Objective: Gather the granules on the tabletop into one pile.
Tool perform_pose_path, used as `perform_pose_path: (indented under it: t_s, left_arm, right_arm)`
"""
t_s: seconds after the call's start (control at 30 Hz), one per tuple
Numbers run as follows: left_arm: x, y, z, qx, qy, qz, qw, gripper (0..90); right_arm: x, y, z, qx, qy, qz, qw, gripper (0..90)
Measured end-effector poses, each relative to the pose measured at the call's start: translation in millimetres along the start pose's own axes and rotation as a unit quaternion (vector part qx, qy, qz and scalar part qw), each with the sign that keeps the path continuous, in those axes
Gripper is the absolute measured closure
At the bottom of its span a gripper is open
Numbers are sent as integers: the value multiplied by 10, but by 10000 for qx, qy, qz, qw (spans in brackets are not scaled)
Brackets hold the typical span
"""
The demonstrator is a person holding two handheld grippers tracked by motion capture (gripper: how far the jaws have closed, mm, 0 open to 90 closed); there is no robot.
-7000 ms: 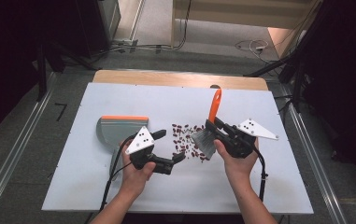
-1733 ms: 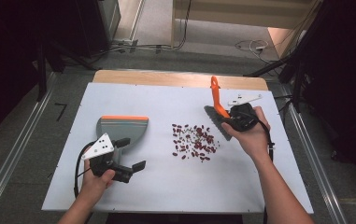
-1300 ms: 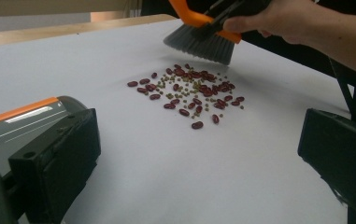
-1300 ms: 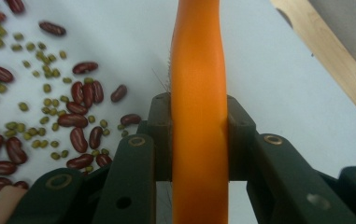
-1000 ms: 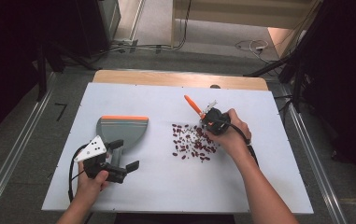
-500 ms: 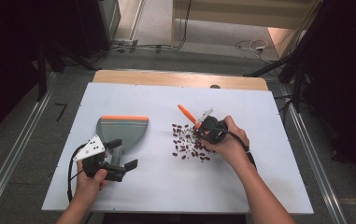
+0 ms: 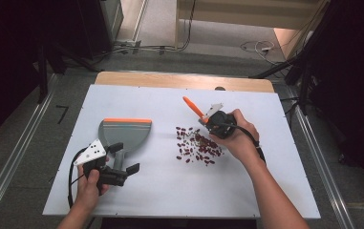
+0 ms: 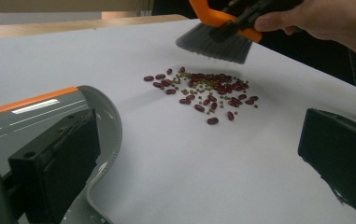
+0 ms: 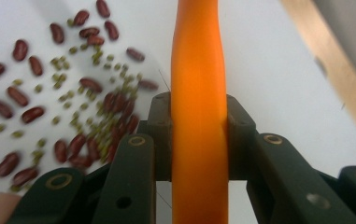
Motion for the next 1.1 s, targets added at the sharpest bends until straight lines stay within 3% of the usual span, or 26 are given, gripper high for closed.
perform_pose_path:
  t_s: [0.03, 0.17, 0.23, 0.27, 0.37, 0.53, 0.6, 0.77, 0.9, 1.1]
  left_arm:
    - [0, 2, -4, -2, -2, 4, 10000, 0]
    - [2, 5, 3, -3, 1, 14, 10000, 0]
    - [4, 8, 10, -22, 6, 13, 10000, 0]
    - [5, 10, 14, -10, -2, 11, 10000, 0]
    - [8, 22, 17, 23, 15, 10, 10000, 0]
    - [15, 34, 23, 35, 33, 32, 10000, 0]
    - [16, 36, 26, 35, 36, 52, 10000, 0]
    - [6, 37, 22, 26, 40, 67, 10000, 0]
    - [-4, 42, 14, 22, 29, 68, 10000, 0]
    - [-5, 49, 6, 52, 33, 67, 10000, 0]
  right_arm:
    - [-21, -98, -95, -133, -49, 306, 9994, 687]
    - [-18, -268, -273, -212, -102, 548, 9982, 687]
    - [-5, -345, -389, -358, -83, 1049, 9938, 687]
    - [-5, -345, -389, -358, -83, 1049, 9938, 687]
    - [67, -464, -526, -296, -158, 1363, 9901, 687]
    - [220, -535, -560, -290, -381, 1623, 9856, 687]
    - [259, -507, -557, -275, -476, 1853, 9811, 685]
    - [323, -404, -478, -371, -675, 1968, 9774, 683]
    - [377, -331, -428, -429, -710, 2041, 9754, 682]
    - [469, -261, -331, -413, -856, 2237, 9700, 681]
Point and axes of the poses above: each handheld gripper's, and its own axes: z roughly backward along the jaws, y roughly out of its underside, x roughly to its left, the point moved 1 cm from there along -z, roughly forward along the jaws
